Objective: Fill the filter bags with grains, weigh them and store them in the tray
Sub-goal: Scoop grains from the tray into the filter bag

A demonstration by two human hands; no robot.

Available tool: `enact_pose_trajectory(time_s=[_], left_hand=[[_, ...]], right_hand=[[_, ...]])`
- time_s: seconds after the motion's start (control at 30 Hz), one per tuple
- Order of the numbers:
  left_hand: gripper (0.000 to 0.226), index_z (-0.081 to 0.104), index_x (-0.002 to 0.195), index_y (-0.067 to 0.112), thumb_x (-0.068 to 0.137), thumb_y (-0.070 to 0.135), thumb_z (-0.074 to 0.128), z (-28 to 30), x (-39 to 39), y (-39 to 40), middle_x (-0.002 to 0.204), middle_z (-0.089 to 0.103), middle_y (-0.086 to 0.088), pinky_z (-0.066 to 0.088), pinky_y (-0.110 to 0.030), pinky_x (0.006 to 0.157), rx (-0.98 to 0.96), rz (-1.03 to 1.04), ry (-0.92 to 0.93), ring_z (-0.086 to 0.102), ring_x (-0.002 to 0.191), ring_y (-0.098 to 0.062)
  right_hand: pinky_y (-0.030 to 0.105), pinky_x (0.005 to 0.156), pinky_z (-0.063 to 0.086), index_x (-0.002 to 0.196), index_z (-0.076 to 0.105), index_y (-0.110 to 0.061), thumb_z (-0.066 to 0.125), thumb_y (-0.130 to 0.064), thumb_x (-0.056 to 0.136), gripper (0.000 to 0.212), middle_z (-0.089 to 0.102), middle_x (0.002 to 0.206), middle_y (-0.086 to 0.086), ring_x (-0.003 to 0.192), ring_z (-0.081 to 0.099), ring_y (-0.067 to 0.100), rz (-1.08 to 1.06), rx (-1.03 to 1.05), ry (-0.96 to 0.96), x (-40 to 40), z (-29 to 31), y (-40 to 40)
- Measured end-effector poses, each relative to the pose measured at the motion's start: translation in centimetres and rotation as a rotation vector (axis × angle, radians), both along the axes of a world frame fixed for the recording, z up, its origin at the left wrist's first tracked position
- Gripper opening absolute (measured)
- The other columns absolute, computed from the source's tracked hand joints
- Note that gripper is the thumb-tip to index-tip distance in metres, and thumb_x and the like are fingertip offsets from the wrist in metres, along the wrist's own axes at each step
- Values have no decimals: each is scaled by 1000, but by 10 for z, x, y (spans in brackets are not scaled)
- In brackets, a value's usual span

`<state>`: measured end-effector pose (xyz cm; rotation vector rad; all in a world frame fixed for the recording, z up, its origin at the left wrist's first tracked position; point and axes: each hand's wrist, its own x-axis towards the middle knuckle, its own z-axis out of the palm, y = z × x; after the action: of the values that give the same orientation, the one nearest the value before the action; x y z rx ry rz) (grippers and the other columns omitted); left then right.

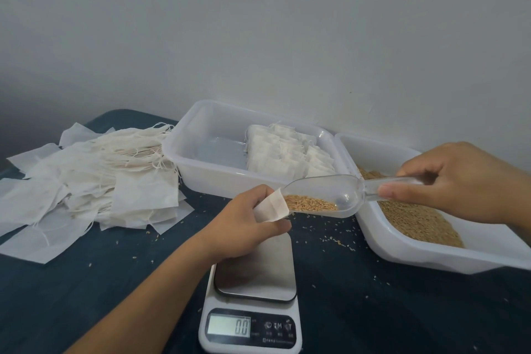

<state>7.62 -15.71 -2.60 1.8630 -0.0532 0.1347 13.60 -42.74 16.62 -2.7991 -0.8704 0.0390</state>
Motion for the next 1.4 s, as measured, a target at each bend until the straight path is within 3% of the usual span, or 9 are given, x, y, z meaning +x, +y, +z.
enact_pose_trajectory(time_s=[0.17, 0.33, 0.5, 0.7, 0.9, 0.97, 1.1, 1.3, 1.4], left_hand=[[29, 65, 102, 35, 79, 46, 78, 3, -2, 2, 99, 70, 11, 49, -15, 73, -87, 1, 7, 64, 85, -3], [39, 68, 112, 31, 75, 40, 80, 5, -2, 1, 108, 75, 1, 53, -33, 92, -230, -3, 20, 70, 103, -22], [33, 69, 116, 27, 87, 20, 81, 10, -5, 1, 95, 76, 9, 45, -9, 60, -331, -26, 19, 66, 76, 2], [28, 71, 100, 35, 73, 32, 80, 14, -7, 0, 75, 62, 16, 37, -17, 57, -443, -81, 16, 51, 63, -3], [38, 66, 106, 15, 73, 30, 79, 12, -8, 4, 86, 56, 2, 37, -15, 49, -712, -283, 135, 49, 69, -7], [36, 71, 107, 18, 75, 30, 82, 12, -10, 6, 92, 59, 0, 37, -15, 50, -767, -382, 183, 51, 72, -7], [38, 72, 104, 18, 74, 37, 87, 10, -11, 4, 95, 59, -3, 36, -15, 53, -810, -484, 229, 51, 75, -10], [44, 62, 114, 14, 81, 34, 84, 8, -12, 0, 101, 56, -7, 38, -15, 54, -870, -572, 281, 52, 79, -12], [45, 67, 125, 20, 87, 40, 77, 9, -13, 0, 115, 64, -7, 49, -20, 69, -824, -613, 272, 62, 99, -16]], right_hand=[[17, 52, 39, 73, 78, -27, 52, -95, 59, 74, 41, 49, -11, 46, 39, 5, -27, 35, 34, 1, -8, -6], [16, 45, 30, 70, 76, -18, 66, -75, 74, 58, 35, 52, -8, 48, 30, 9, -56, 197, 125, 4, -31, -14], [13, 46, 32, 77, 80, -23, 64, -83, 74, 62, 39, 51, -6, 46, 32, 6, -75, 391, 271, 1, -64, -17], [16, 40, 27, 74, 76, -16, 68, -95, 54, 82, 42, 51, -4, 41, 29, 9, -74, 716, 448, -1, -104, -10], [21, 49, 35, 71, 68, -25, 81, -75, 61, 52, 44, 54, -6, 46, 36, 9, 41, 877, 549, 1, -126, 33], [21, 49, 37, 72, 62, -20, 82, -59, 66, 44, 57, 63, -5, 48, 40, 9, 66, 885, 542, 1, -128, 52], [16, 44, 38, 83, 58, -23, 85, -29, 85, 28, 75, 117, -4, 55, 55, 6, 187, 921, 576, -2, -128, 84], [20, 43, 41, 83, 51, -26, 76, -20, 90, 26, 68, 84, 7, 56, 62, 23, 282, 995, 525, -10, -133, 98], [22, 44, 43, 81, 52, -29, 80, -23, 86, 29, 65, 83, 13, 54, 57, 17, 275, 1080, 480, -16, -134, 94]])
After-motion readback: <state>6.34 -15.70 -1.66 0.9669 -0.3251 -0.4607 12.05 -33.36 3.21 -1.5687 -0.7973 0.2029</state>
